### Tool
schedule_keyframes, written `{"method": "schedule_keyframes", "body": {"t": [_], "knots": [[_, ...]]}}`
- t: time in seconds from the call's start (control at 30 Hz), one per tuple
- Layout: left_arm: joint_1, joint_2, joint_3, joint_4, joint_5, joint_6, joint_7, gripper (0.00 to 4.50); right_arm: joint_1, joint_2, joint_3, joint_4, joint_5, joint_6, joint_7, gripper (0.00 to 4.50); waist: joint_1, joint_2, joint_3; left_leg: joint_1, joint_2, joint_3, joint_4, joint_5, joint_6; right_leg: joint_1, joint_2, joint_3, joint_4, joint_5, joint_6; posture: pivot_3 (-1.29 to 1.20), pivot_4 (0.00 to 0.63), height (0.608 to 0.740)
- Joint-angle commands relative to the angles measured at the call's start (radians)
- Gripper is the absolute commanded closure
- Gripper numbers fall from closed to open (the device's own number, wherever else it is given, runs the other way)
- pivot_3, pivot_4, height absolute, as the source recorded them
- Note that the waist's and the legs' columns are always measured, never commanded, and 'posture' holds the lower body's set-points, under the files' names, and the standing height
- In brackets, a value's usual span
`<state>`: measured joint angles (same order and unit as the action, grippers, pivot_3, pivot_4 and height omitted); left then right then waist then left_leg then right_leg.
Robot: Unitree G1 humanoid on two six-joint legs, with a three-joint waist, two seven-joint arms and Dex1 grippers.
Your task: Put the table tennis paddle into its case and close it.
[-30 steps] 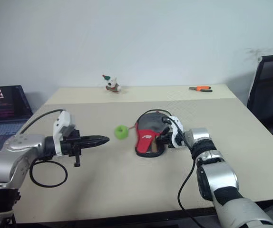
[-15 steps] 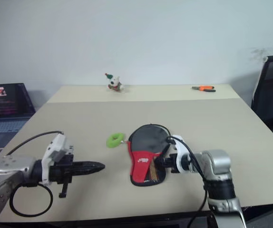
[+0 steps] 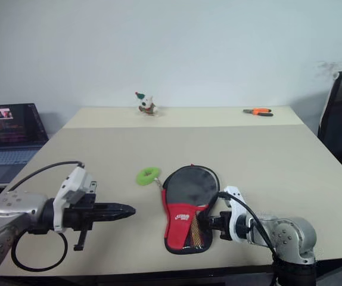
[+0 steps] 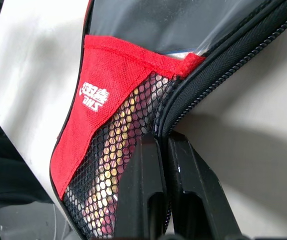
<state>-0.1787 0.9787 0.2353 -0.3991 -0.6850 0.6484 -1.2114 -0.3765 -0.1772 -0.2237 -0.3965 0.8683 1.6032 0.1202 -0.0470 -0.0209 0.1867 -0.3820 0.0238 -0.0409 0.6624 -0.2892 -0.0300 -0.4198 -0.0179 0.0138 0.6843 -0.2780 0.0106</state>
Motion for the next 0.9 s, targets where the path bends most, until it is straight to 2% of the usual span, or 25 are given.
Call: {"method": "schedule_keyframes", "body": {"t": [0.03, 0.2, 0.37, 0.47, 0.67, 0.8, 0.83, 0.9], "knots": [[-0.005, 0.017, 0.008, -0.015, -0.012, -0.008, -0.007, 4.50, 0.036, -0.001, -0.030, -0.047, 0.196, 0.011, -0.126, 4.47, 0.000, 0.000, 0.000, 0.000, 0.000, 0.000, 0.000, 0.000, 0.000, 0.000, 0.000, 0.000, 0.000, 0.000, 0.000, 0.00, 0.150, 0.740], [-0.004, 0.020, 0.006, -0.020, -0.012, -0.007, -0.009, 4.50, 0.047, -0.014, -0.045, -0.019, 0.379, 0.011, -0.295, 4.47, -0.001, 0.000, 0.000, 0.000, 0.000, 0.000, 0.000, 0.000, 0.000, 0.000, 0.000, 0.000, -0.001, 0.000, 0.000, 0.00, 0.150, 0.740], [-0.010, 0.019, -0.005, -0.020, -0.005, -0.012, -0.007, 4.50, 0.010, -0.031, -0.032, 0.022, 0.426, 0.011, -0.398, 4.47, -0.001, 0.000, 0.000, 0.000, 0.000, 0.000, 0.000, 0.000, 0.000, 0.000, 0.001, 0.000, -0.001, 0.000, 0.000, 0.00, 0.150, 0.740], [-0.008, 0.017, -0.009, -0.023, -0.002, -0.015, -0.002, 4.50, -0.007, -0.063, -0.024, 0.024, 0.436, 0.011, -0.413, 3.73, -0.001, 0.000, 0.000, 0.000, 0.000, 0.000, 0.000, 0.000, 0.000, 0.000, 0.001, 0.000, -0.001, 0.000, 0.000, 0.00, 0.150, 0.740], [0.013, 0.013, 0.001, -0.032, 0.001, -0.019, 0.007, 4.50, -0.020, -0.172, 0.008, -0.040, 0.409, -0.016, -0.328, 1.66, -0.001, 0.000, 0.000, 0.000, 0.001, 0.001, 0.000, 0.000, 0.000, 0.000, 0.002, 0.000, -0.002, 0.000, 0.000, 0.00, 0.150, 0.740], [0.024, -0.003, 0.013, -0.028, 0.005, -0.029, 0.032, 4.50, -0.091, -0.251, 0.030, -0.097, 0.429, -0.109, -0.145, 0.26, -0.002, 0.000, 0.000, 0.000, 0.001, 0.001, 0.000, 0.000, 0.000, 0.000, 0.003, 0.001, -0.001, 0.000, 0.000, 0.00, 0.150, 0.740], [0.014, -0.011, 0.015, -0.016, 0.009, -0.033, 0.047, 4.50, -0.129, -0.267, 0.042, -0.087, 0.392, -0.157, -0.096, 0.02, -0.002, 0.000, 0.000, 0.000, 0.002, 0.001, 0.000, 0.000, 0.000, 0.000, 0.003, 0.001, -0.002, 0.000, 0.000, 0.00, 0.150, 0.740], [-0.013, -0.029, 0.014, 0.014, 0.023, -0.044, 0.086, 4.50, -0.200, -0.285, 0.079, -0.058, 0.318, -0.252, -0.006, 0.02, -0.002, 0.000, 0.000, 0.000, 0.002, 0.002, 0.000, 0.000, 0.000, 0.000, 0.003, 0.001, -0.002, 0.001, 0.000, 0.00, 0.150, 0.740]]}}
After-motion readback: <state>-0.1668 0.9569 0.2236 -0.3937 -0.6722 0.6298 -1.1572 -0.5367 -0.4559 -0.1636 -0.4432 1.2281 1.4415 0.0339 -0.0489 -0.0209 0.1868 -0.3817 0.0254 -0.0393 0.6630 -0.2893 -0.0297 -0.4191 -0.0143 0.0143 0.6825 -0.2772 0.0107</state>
